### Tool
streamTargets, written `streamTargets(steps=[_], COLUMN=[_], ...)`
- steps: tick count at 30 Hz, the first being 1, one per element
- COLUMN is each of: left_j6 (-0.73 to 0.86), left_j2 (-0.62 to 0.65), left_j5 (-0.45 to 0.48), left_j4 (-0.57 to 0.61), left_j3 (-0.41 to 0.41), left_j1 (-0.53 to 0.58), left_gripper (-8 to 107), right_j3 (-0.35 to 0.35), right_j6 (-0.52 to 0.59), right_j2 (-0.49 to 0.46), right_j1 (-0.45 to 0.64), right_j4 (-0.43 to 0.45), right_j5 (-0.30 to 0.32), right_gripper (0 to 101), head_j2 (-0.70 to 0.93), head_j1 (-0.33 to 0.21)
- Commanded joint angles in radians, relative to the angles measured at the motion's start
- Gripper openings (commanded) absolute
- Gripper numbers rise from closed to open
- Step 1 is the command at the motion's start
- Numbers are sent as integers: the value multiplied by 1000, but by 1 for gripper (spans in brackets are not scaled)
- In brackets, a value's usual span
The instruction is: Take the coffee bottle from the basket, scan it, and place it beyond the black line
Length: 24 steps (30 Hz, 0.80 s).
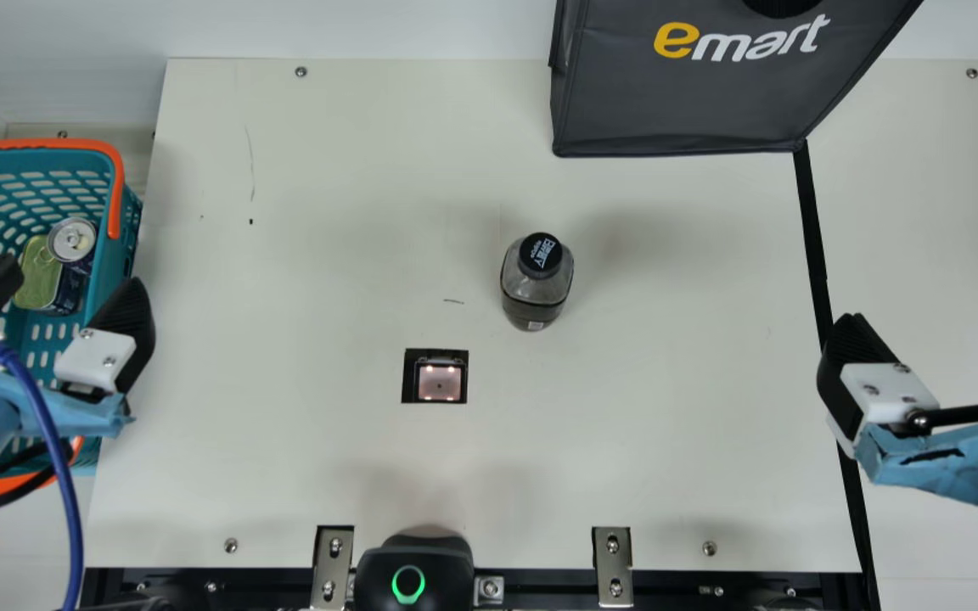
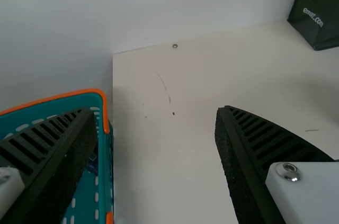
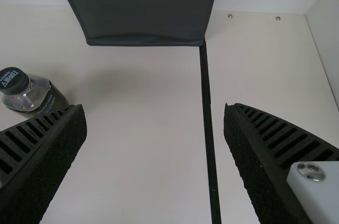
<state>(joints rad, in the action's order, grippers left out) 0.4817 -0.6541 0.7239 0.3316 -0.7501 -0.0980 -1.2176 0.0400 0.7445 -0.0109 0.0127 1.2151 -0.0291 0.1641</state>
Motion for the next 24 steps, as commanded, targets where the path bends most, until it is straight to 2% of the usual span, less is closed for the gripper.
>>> streamTargets(steps=[1,24], left_j6=[-17,-191], left_j2=[6,51], left_j5=[5,35], left_j4=[-14,-173], left_j3=[4,20], left_j1=[5,106], left_gripper=[90,90], right_j3=[0,0], right_j6=[0,0], right_j2=[0,0], right_j1=[0,0], right_j4=[0,0], right_j5=[0,-1], right_gripper=[91,91], head_j2=[2,2], head_j1=[-26,-26])
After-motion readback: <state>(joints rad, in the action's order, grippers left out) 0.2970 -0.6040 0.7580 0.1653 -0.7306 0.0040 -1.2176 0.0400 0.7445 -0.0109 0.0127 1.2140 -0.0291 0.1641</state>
